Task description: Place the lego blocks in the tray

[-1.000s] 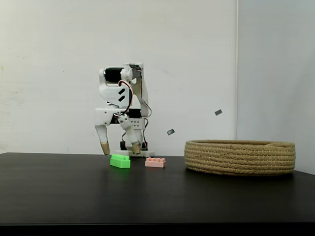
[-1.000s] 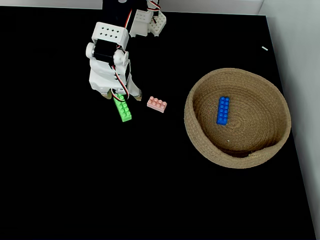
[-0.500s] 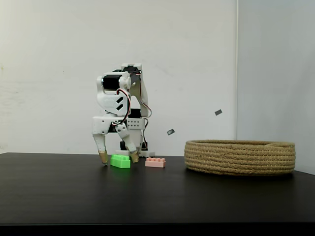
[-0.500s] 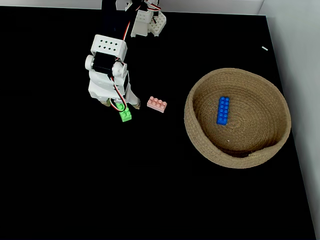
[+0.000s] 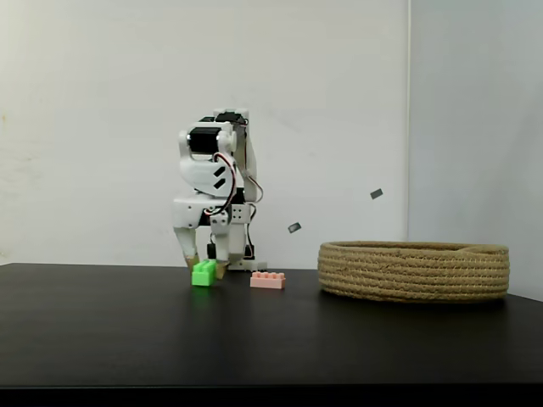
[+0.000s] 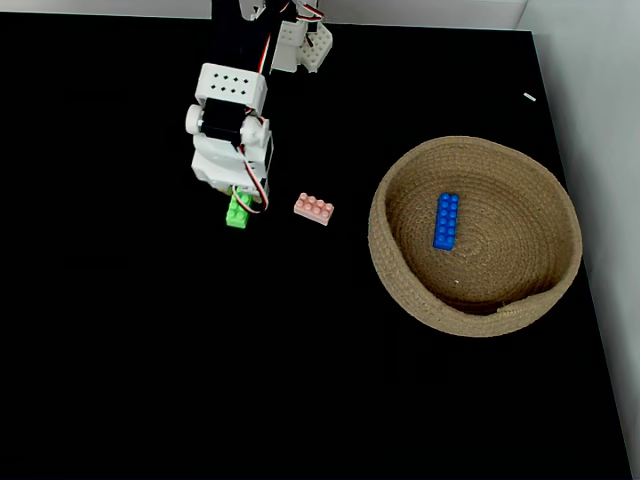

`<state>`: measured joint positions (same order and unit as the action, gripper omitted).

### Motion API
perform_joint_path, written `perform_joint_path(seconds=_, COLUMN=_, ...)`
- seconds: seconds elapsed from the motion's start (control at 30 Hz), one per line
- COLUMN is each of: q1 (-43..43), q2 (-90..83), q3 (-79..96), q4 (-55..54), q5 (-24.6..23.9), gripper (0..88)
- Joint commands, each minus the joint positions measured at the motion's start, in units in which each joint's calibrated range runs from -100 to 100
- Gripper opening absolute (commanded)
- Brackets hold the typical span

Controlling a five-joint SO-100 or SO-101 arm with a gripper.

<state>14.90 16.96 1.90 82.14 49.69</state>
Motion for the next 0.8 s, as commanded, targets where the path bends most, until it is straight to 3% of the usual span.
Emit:
perform_joint_path(seconds=0.0, q1=-6.16, q2=-17.22, q3=1.06, q4=10.95, q5=-4.2, gripper=0.1)
perform_joint_path(seconds=0.33, q1=-25.04, q2=-35.11, q3=1.7, q4=10.53, q5=-23.1, gripper=0.2)
perform_joint_path(seconds=0.47, q1=-30.98, q2=-30.64, q3=-3.4, q4=7.87, q5=-31.11, gripper=1.0)
perform_joint_path(seconds=0.77, q1=-38.73, q2=-9.91, q3=-24.65, q4=5.95, q5=-40.98, gripper=0.9)
